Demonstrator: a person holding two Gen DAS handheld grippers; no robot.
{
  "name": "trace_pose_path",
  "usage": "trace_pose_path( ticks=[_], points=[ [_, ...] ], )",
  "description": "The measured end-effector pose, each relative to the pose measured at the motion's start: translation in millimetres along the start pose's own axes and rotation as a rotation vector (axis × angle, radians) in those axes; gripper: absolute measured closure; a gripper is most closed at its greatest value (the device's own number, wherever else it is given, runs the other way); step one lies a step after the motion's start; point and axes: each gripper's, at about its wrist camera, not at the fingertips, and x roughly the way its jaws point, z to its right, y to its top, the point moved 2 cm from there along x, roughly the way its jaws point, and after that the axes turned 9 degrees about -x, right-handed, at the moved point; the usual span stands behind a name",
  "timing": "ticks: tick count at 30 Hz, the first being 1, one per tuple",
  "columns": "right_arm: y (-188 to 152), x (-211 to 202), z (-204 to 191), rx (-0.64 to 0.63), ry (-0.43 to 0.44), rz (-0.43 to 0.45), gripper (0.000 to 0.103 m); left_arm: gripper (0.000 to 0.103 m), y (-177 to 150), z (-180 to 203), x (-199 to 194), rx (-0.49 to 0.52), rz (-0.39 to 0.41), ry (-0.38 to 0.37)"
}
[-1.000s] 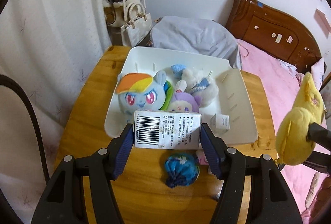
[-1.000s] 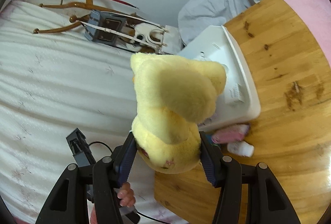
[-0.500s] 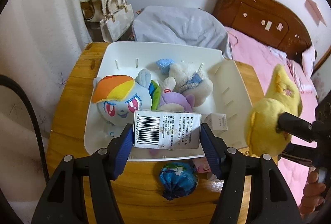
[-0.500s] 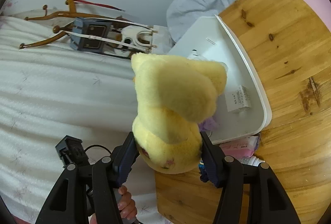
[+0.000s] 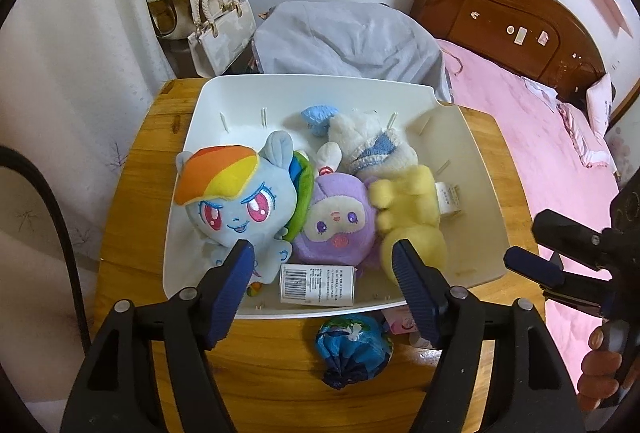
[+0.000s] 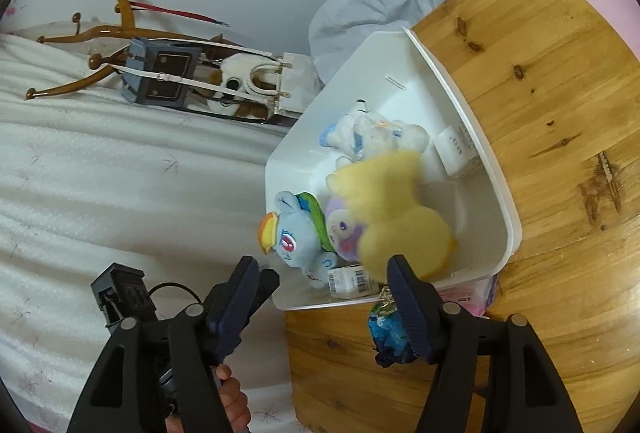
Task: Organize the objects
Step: 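Withdraw both tools from the tray toward the blue pouch and white bottle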
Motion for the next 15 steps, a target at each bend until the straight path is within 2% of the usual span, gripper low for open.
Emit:
trace_pose_path(
  ticks=[15],
  points=[
    [-15, -46, -29, -0.151, -0.044, 0.081, 0.025, 0.027, -13, 1, -39, -0.077, 0.053, 0.024]
  ],
)
